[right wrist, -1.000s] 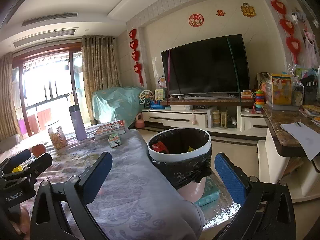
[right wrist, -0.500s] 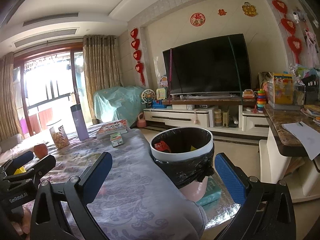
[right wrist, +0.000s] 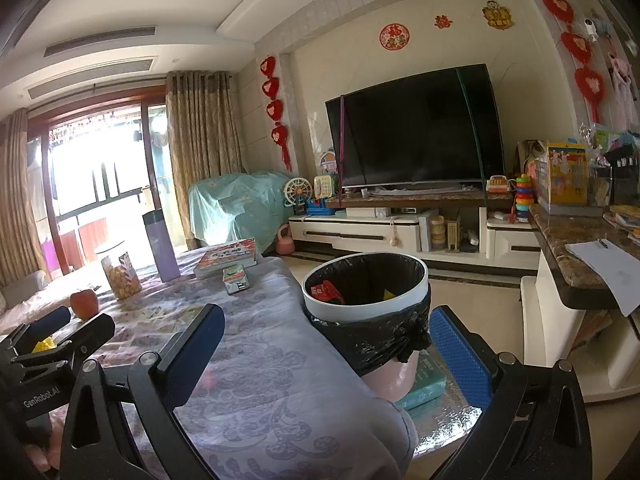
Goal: Collect trash
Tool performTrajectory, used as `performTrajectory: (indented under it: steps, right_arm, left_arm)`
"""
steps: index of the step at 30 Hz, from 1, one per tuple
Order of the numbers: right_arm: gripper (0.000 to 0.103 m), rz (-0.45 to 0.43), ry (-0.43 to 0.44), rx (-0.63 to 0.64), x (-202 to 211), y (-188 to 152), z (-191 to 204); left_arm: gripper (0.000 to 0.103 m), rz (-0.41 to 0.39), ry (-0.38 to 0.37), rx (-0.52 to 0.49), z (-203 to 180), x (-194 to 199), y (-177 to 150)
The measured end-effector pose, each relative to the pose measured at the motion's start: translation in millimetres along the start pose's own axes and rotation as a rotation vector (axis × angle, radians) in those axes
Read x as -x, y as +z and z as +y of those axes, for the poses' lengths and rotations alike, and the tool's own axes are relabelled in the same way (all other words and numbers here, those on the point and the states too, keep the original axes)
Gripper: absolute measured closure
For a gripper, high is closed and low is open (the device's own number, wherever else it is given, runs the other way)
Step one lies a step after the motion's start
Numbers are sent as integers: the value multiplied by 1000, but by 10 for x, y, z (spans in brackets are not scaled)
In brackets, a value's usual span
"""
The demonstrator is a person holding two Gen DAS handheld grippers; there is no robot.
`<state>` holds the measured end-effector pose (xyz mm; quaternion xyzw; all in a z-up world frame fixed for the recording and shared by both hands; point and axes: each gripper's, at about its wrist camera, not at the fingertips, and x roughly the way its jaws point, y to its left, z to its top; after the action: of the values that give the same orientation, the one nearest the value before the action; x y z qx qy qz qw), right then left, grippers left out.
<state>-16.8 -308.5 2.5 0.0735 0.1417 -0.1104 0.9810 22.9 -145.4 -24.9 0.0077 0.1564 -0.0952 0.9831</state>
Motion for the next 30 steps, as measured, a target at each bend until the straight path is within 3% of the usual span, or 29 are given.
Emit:
performTrajectory:
  steps: [30]
  right_arm:
    - [0, 6, 17, -13, 7, -28, 109]
  left_arm:
    - [1, 13, -5, -5, 22, -68, -26]
